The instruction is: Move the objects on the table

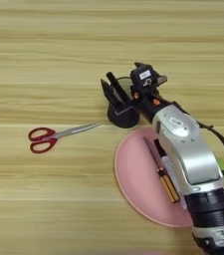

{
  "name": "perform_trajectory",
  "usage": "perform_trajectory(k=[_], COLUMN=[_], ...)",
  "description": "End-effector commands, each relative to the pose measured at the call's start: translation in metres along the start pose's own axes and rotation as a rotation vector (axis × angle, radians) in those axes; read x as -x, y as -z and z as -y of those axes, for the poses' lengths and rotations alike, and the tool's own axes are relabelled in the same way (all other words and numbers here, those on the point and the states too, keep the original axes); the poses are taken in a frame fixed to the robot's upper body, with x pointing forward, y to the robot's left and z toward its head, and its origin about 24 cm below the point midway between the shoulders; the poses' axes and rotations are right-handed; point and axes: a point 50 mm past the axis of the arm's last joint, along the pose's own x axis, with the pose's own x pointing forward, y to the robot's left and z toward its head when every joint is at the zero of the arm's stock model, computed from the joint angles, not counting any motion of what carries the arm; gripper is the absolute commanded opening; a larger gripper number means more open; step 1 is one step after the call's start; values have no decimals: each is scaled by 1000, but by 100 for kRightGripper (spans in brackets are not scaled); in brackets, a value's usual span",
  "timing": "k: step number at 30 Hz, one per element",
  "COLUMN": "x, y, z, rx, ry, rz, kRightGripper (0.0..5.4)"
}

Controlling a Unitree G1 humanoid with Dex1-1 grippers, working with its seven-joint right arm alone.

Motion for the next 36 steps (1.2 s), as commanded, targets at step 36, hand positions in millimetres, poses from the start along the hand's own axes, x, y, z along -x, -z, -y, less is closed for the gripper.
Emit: perform_trajectory(k=[36], x=[-24], y=[-14], z=[10], rx=[-132], ry=[-52], rz=[31], kRightGripper=[392])
